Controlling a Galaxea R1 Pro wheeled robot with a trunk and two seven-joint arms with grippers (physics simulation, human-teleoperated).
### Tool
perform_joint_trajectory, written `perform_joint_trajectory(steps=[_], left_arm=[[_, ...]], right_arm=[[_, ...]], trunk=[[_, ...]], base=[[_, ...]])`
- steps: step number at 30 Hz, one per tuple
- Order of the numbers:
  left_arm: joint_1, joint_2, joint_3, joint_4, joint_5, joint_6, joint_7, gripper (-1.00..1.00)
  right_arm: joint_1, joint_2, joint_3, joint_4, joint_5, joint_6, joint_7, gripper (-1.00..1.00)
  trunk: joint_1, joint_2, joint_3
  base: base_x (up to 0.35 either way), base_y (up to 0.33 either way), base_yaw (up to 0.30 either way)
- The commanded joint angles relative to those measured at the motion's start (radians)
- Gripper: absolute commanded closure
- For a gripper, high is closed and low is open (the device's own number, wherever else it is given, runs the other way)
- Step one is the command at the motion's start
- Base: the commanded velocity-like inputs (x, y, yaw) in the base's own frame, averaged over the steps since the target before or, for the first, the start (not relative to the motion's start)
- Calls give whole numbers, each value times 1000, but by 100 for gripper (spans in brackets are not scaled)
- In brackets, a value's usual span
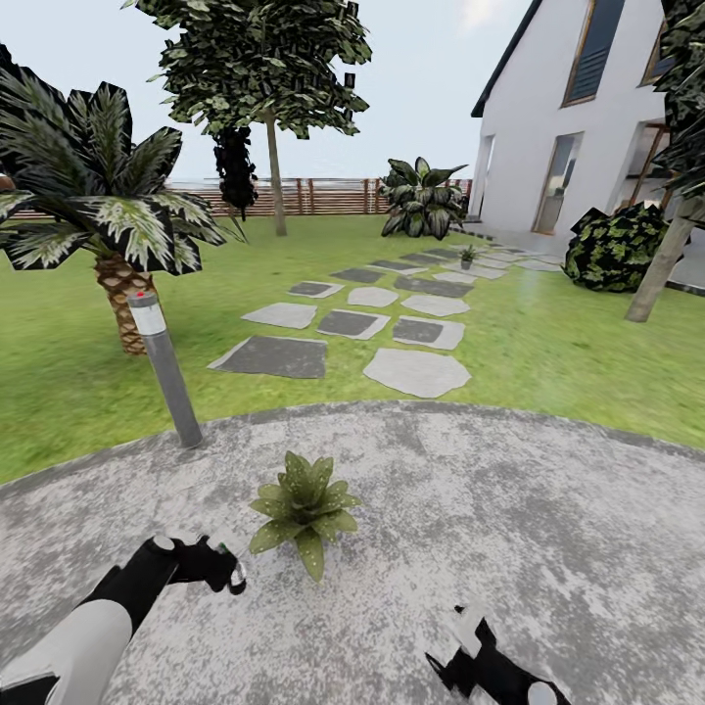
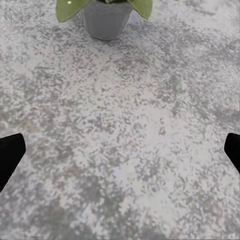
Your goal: Pick up the pesticide atomizer in the garden and spray insectifuge to fully cover both potted plants in the garden.
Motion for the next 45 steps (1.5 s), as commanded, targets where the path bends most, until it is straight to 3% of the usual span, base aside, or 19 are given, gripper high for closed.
perform_joint_trajectory(steps=[1,2,4,5,8,10,11,14,18,20,23,24,31,36,40,45], left_arm=[[-1,0,-5,-2,-9,11,-38,100],[-1,2,-36,-3,-30,14,-86,100],[-1,4,-90,-4,-81,17,-157,100],[-1,4,-109,-4,-110,19,-182,100],[-1,-2,-126,-3,-157,25,-209,100],[-2,-9,-127,-3,-210,50,-262,100],[-3,-12,-126,-5,-257,80,-314,100],[-4,-20,-125,-14,-309,109,-356,100],[-10,-46,-126,-16,-324,125,-364,100],[-12,-64,-129,-15,-327,165,-365,100],[-16,-93,-176,-14,-350,201,-366,100],[-16,-101,-190,-14,-352,206,-366,100],[-17,-136,-224,-11,-365,235,-412,100],[-15,-181,-286,-9,-381,237,-411,100],[-15,-215,-294,-10,-382,237,-404,100],[-14,-242,-295,-18,-383,237,-399,100]], right_arm=[[-21,2,-6,-2,12,3,64,-100],[-46,3,-4,-3,13,26,135,-100],[-77,10,-2,-5,13,89,212,-100],[-90,28,-1,-6,14,123,234,-100],[-115,79,7,-25,20,166,259,-100],[-126,119,66,-62,39,210,279,-100],[-130,136,112,-93,47,249,284,-100],[-132,152,157,-136,51,285,288,-100],[-133,158,166,-148,53,293,301,-100],[-135,159,167,-149,55,294,354,-100],[-151,159,168,-150,64,295,423,-100],[-154,159,168,-150,71,295,429,100],[-165,161,169,-151,89,295,445,100],[-198,177,170,-151,89,325,448,100],[-207,193,202,-152,88,355,471,100],[-208,199,207,-166,85,357,477,100]], trunk=[[0,0,-1],[0,0,-1],[0,0,-1],[0,0,-1],[0,0,-1],[0,0,-1],[0,0,-1],[0,0,-1],[0,0,-1],[0,0,-1],[0,0,-1],[0,0,-1],[0,0,-1],[0,0,-1],[0,0,-1],[0,0,-1]], base=[[0,0,0],[0,0,0],[0,0,0],[0,0,0],[0,0,0],[0,0,0],[0,0,0],[0,0,0],[0,0,0],[0,0,0],[0,0,0],[0,0,0],[0,0,0],[0,0,0],[0,0,0],[0,0,0]])
